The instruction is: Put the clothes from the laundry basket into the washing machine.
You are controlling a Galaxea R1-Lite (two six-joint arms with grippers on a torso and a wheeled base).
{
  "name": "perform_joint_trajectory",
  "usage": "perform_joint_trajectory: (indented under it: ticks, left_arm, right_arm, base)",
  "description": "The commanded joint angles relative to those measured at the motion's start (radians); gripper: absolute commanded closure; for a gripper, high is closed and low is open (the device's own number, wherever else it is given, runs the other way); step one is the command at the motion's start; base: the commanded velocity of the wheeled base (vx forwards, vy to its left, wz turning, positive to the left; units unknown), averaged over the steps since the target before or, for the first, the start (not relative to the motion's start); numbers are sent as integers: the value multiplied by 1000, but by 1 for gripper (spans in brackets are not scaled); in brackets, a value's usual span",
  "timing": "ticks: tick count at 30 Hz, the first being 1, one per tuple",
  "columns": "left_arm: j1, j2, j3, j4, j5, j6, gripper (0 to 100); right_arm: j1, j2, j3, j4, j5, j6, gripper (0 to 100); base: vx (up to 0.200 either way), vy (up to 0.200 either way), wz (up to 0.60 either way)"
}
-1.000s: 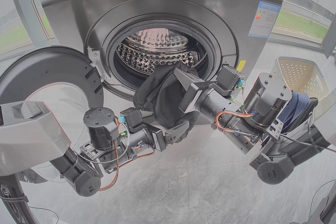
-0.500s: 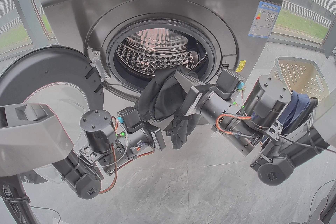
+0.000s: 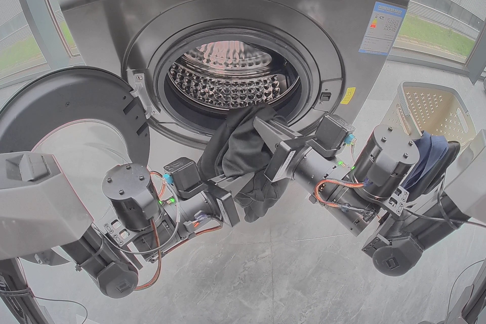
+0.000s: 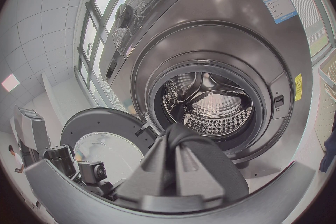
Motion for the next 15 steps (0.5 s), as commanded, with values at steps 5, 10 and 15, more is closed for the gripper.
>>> perform_joint_trajectory:
  ticks: [5,10,15]
  left_arm:
    - [11,-13,-10,0,57,-5,100]
    - [17,-10,-14,2,74,-8,100]
    - [23,-10,-39,2,100,-9,100]
  right_arm:
    - [1,-30,95,1,-2,0,0]
    - [-8,-67,191,-16,-2,0,0]
    - [-23,-71,251,-52,0,-14,0]
  base:
    - [0,0,0]
    - [0,0,0]
    - [0,0,0]
